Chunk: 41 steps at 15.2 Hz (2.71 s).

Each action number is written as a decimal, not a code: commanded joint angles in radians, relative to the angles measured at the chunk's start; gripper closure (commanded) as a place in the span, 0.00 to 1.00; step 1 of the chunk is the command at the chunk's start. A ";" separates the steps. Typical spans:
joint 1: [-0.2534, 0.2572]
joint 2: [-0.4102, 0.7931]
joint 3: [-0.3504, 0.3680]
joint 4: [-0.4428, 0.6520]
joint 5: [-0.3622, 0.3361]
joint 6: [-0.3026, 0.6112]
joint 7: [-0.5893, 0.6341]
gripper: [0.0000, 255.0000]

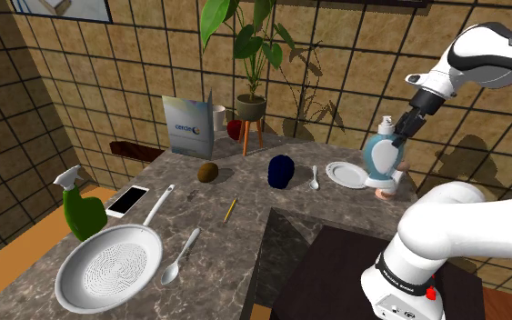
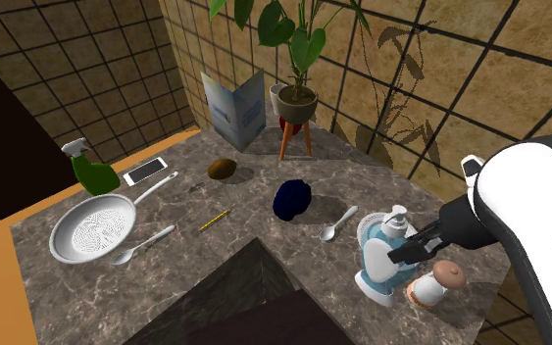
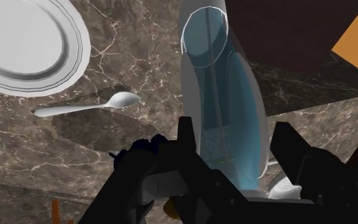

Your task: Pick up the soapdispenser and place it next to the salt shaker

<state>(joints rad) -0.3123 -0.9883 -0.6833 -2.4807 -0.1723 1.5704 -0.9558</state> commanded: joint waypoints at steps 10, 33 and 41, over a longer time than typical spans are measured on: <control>-0.027 -0.005 -0.067 -0.137 -0.058 0.128 -0.033 1.00; -0.040 0.061 -0.210 -0.299 -0.157 0.351 -0.090 1.00; -0.042 0.051 -0.196 -0.271 -0.147 0.314 -0.090 0.00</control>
<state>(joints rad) -0.3476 -0.9279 -0.8859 -2.7637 -0.3218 1.9066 -1.0436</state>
